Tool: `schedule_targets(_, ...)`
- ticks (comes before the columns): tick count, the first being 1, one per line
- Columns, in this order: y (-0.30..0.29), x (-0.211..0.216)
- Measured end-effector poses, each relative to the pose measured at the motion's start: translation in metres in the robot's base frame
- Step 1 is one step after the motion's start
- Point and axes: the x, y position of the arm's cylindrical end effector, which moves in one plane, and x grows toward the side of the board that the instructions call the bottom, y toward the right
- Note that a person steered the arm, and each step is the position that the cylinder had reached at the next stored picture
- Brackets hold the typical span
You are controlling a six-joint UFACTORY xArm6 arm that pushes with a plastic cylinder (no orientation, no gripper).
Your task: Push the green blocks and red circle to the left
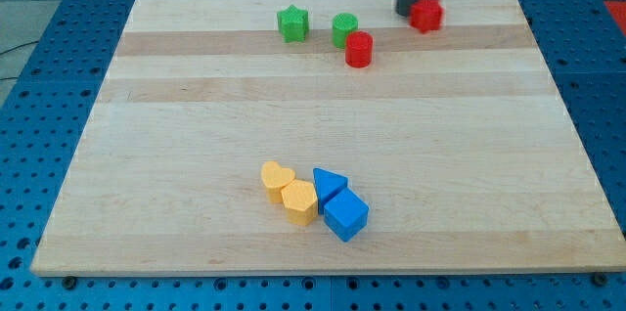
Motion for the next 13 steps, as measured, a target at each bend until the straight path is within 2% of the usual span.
schedule_targets(1, 0.020, 0.008)
schedule_targets(2, -0.018, 0.004)
schedule_targets(3, -0.028, 0.010)
schedule_targets(4, -0.074, -0.001)
schedule_targets(5, -0.135, 0.014)
schedule_targets(6, -0.157, 0.024)
schedule_targets(7, -0.155, 0.007)
schedule_targets(8, -0.215, 0.006)
schedule_targets(9, -0.204, 0.003)
schedule_targets(10, -0.152, 0.005)
schedule_targets(12, -0.060, 0.045)
schedule_targets(13, -0.090, 0.055)
